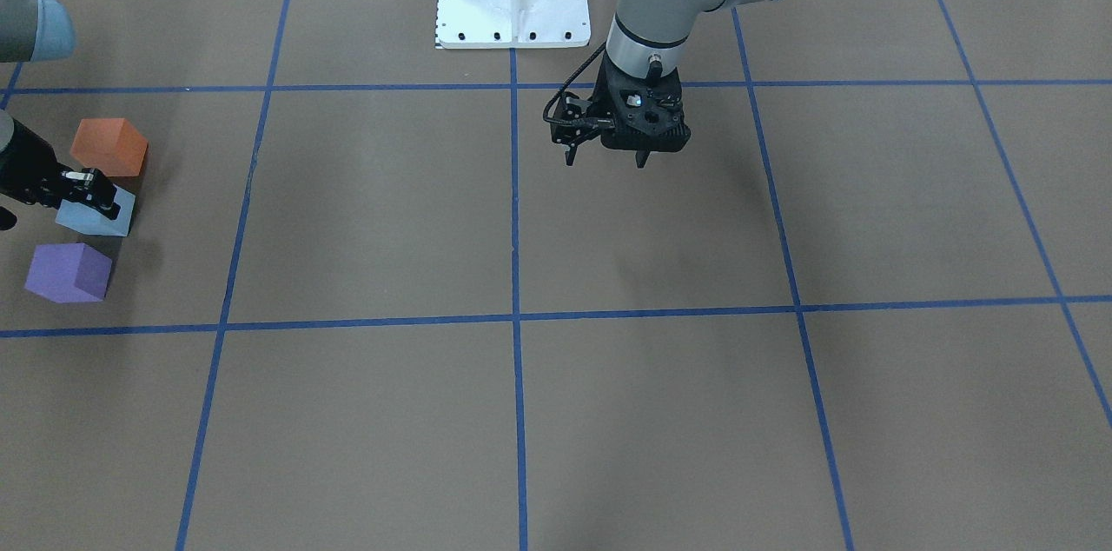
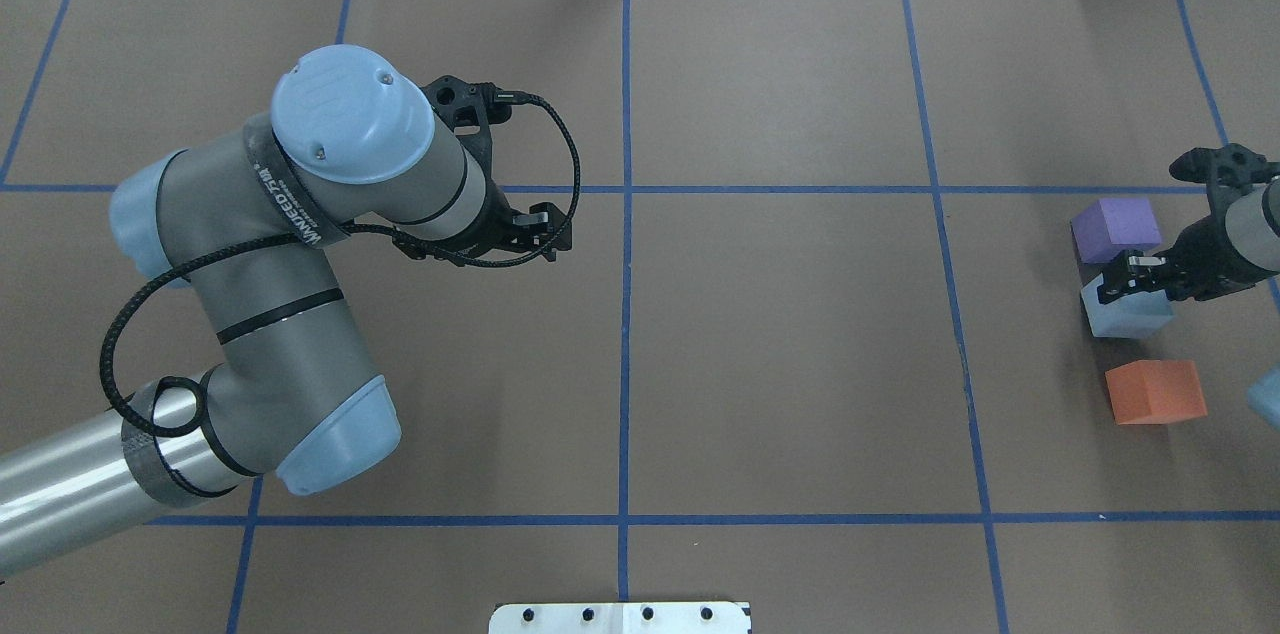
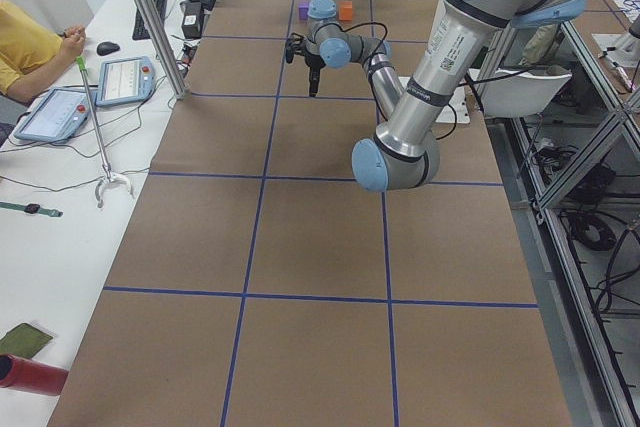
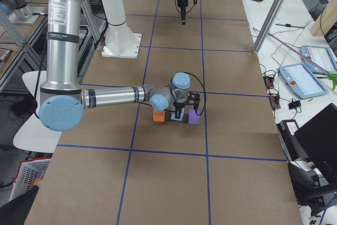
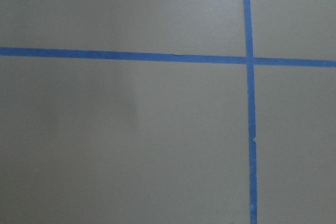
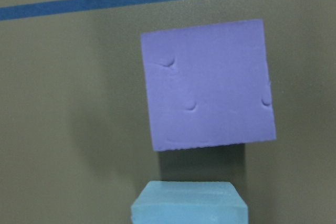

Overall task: Place blue block between orange and purple blocks
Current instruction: 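Lower the light blue cube into the gap between purple and orange cubes, release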

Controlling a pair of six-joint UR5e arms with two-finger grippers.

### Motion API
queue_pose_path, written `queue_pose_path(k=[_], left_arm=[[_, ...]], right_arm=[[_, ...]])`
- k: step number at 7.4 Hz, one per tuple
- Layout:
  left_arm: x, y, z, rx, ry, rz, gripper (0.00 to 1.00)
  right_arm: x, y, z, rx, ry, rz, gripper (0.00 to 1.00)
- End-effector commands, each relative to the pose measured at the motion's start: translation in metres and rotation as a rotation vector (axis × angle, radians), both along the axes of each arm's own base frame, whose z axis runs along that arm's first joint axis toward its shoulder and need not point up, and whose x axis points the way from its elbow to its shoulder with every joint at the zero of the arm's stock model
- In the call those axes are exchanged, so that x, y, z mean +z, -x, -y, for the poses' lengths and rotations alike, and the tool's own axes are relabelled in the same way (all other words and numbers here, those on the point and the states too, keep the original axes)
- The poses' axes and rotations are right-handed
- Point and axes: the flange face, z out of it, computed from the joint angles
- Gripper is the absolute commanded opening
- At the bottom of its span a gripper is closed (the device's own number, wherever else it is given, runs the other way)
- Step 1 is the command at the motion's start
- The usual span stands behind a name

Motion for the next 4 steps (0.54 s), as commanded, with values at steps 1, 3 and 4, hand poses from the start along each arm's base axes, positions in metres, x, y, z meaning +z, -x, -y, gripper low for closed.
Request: queue_pose_path(k=[1,3,4], left_arm=[[0.0,-0.0001,-0.0001,-0.001,0.002,0.0,1.0],[-0.0002,-0.0008,-0.0009,-0.006,0.009,-0.003,1.0],[-0.0002,-0.0008,-0.0009,-0.006,0.009,-0.003,1.0]], right_arm=[[0.0019,-0.0028,-0.001,0.005,-0.005,0.001,0.3],[0.0074,-0.0038,-0.0037,0.006,-0.001,-0.011,0.31],[0.0074,-0.0038,-0.0038,0.006,-0.001,-0.011,0.54]])
